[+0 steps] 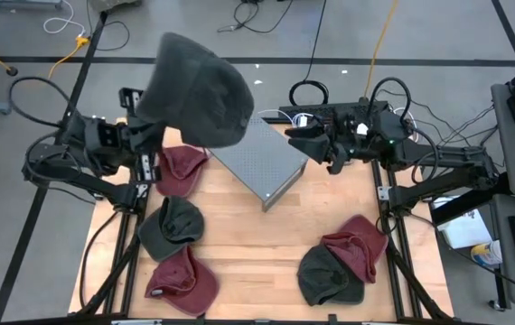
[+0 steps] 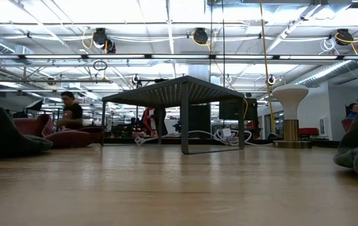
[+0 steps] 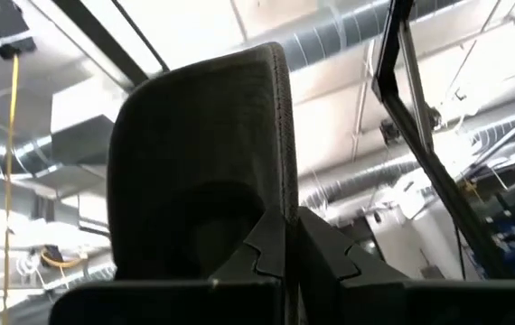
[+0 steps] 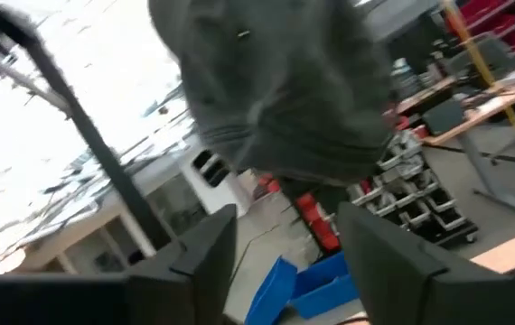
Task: Pick & Place hat
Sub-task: Put the top black cap on the shelf
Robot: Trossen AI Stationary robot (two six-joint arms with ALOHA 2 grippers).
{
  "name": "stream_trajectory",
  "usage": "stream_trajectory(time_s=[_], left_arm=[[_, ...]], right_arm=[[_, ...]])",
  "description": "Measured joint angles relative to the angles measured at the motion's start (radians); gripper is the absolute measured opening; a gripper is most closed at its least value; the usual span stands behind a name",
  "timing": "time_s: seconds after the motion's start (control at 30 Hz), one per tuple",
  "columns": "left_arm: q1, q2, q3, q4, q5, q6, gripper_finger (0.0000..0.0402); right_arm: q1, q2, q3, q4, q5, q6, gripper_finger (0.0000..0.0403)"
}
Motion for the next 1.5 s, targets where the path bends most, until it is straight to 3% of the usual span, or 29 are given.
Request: stream_trajectory(time_s=[0.13, 0.3, 0.53, 1.03, 1.3, 1.5], left_arm=[[-0.018, -0.007, 0.0, 0.028, -0.018, 0.049, 0.0009], [-0.037, -0.007, 0.0, 0.051, -0.062, 0.11, 0.0009], [-0.054, 0.041, 0.0, 0.058, -0.112, 0.11, 0.0009], [-0.052, 0.221, 0.0, 0.205, -0.131, 0.082, 0.0009], [-0.034, 0.28, 0.0, 0.213, -0.139, 0.033, 0.0009], [-0.034, 0.279, -0.001, 0.219, -0.154, 0.037, 0.0009]], right_arm=[[0.002, 0.013, 0.0, 0.025, 0.119, 0.097, 0.0254], [0.002, 0.059, -0.002, 0.142, 0.121, 0.196, 0.0286], [-0.001, 0.113, -0.002, 0.284, 0.119, 0.256, 0.0284], [0.012, 0.129, -0.001, 0.317, 0.091, 0.35, 0.0283], [0.05, 0.129, -0.001, 0.371, 0.026, 0.358, 0.0283], [0.077, 0.122, -0.001, 0.45, -0.094, 0.374, 0.0283]])
